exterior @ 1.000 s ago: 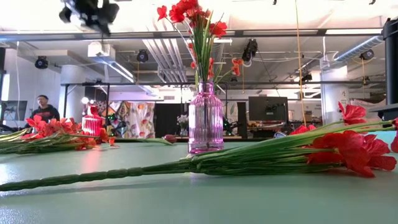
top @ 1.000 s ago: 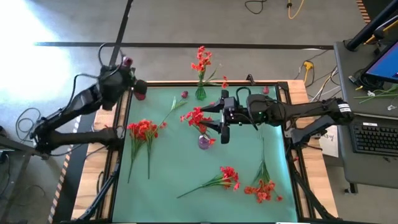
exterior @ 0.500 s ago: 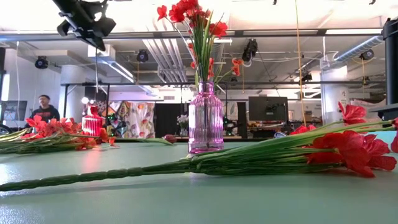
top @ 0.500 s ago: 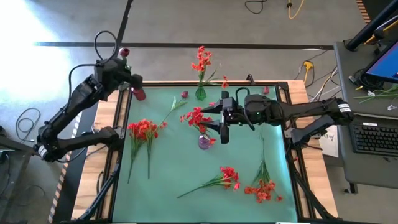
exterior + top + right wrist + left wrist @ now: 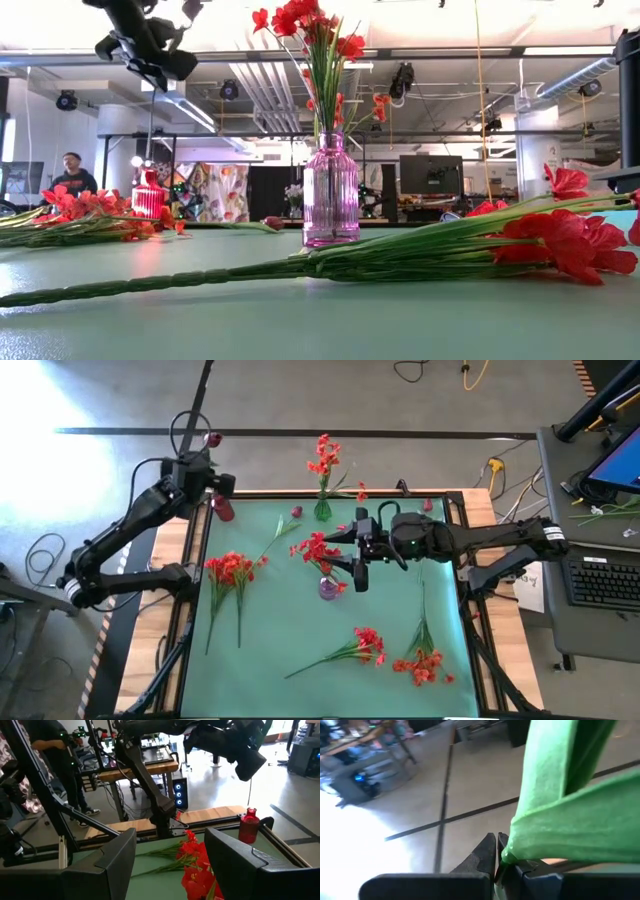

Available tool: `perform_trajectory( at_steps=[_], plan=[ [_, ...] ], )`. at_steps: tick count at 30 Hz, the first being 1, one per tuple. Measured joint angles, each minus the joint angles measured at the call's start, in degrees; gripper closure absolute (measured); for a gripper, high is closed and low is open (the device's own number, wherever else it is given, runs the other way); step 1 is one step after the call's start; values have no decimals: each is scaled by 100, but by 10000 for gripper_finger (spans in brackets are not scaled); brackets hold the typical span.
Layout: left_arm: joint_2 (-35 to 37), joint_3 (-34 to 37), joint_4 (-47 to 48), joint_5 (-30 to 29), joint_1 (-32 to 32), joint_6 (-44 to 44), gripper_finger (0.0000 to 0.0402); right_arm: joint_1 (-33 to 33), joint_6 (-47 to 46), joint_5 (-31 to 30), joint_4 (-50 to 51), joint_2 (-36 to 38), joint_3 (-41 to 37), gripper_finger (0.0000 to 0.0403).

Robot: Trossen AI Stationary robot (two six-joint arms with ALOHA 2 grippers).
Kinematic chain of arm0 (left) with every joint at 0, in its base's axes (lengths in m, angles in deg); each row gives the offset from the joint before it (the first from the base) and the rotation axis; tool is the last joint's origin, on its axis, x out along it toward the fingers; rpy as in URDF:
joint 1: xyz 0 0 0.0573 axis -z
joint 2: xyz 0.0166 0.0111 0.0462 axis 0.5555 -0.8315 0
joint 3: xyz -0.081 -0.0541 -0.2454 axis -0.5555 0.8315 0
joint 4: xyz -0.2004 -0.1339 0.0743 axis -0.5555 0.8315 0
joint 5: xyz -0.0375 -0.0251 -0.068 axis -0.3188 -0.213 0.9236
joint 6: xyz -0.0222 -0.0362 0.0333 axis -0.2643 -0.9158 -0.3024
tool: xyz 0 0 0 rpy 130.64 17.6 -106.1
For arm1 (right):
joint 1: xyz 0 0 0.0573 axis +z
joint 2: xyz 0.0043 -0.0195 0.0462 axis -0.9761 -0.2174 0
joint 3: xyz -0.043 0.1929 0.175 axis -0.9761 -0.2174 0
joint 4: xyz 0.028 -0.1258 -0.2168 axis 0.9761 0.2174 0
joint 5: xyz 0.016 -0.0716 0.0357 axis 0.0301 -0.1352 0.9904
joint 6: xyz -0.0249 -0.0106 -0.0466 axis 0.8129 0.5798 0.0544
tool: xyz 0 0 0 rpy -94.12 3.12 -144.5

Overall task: Sort flowers into vase by color
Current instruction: Put the center pink flower into the red vase

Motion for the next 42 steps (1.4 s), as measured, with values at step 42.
perform_trajectory(
  at_steps=[42],
  plan=[
    [-758,87,-372,-1392,28,-1508,401,13,-70,9,289,-9,-11,174]
  ],
)
